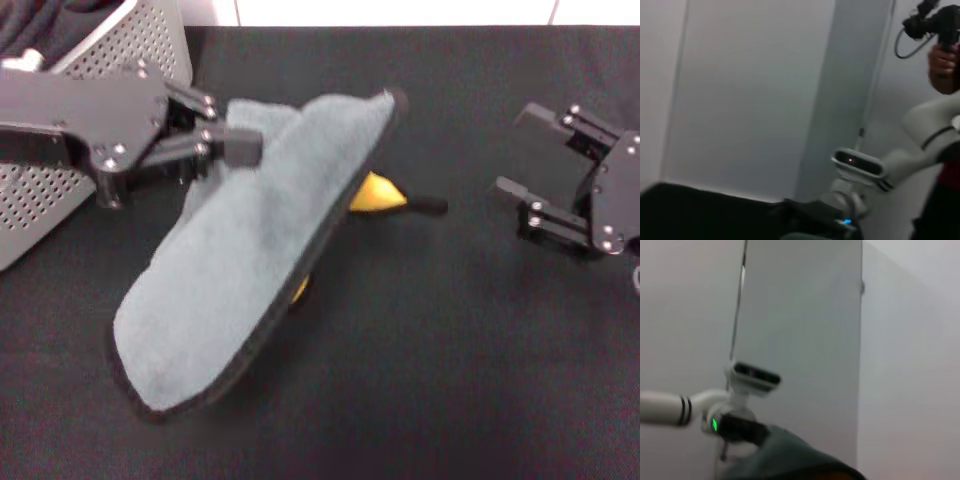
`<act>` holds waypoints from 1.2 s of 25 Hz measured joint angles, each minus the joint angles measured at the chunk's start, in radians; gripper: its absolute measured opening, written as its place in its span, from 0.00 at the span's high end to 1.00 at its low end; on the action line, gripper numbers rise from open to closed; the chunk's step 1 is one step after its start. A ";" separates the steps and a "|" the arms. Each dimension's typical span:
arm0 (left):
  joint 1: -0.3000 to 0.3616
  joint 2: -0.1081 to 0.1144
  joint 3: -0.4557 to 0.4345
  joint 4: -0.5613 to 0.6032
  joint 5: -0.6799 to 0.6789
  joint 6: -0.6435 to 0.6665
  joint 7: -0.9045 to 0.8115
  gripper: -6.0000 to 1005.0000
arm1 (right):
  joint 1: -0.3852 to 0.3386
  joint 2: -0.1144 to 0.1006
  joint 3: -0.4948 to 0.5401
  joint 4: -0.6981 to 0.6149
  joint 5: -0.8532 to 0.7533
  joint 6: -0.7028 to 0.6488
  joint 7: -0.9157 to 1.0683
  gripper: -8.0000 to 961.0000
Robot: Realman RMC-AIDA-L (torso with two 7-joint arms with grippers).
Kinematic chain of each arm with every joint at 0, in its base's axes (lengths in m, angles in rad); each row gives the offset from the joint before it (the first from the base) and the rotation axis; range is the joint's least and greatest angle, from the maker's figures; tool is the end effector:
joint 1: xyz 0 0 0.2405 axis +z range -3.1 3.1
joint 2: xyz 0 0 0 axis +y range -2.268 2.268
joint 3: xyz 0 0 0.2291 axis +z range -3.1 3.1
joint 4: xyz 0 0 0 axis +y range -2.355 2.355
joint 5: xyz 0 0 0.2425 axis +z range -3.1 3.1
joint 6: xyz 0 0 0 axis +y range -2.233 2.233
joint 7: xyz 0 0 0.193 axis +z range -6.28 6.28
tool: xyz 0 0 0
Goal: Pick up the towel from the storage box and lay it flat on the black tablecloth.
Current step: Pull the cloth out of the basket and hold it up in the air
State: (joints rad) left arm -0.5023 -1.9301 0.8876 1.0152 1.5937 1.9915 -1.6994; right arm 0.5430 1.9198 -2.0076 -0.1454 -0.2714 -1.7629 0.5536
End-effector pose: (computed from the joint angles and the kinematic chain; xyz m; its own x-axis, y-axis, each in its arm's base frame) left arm -0.1415 0.3257 0.0814 0.7916 0.1694 0.5871 0.1448 -0.9854 0.0892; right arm 0.1998 0.3182 -0.0253 0.5565 0.2084 -0.8043 -0.1755 -0.9167 -0.3589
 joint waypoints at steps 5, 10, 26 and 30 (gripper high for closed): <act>-0.046 0.016 0.044 -0.062 0.033 0.032 -0.032 0.96 | 0.010 -0.001 0.004 -0.011 -0.046 0.129 -0.036 0.25; -0.074 0.029 0.102 -0.109 0.032 0.037 -0.043 0.96 | 0.036 0.014 0.002 -0.011 -0.063 0.155 -0.062 0.28; -0.071 0.011 0.105 -0.141 0.043 0.038 -0.042 0.96 | 0.111 0.060 0.004 -0.075 -0.169 0.213 -0.073 0.34; -0.065 0.012 0.103 -0.142 0.049 0.037 -0.040 0.96 | 0.103 0.057 0.006 -0.077 -0.169 0.212 -0.073 0.36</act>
State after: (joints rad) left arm -0.5678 -1.9184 0.9902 0.8727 1.6431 2.0282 -1.7391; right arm 0.6457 1.9766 -2.0016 -0.2229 -0.4404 -1.5505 0.4810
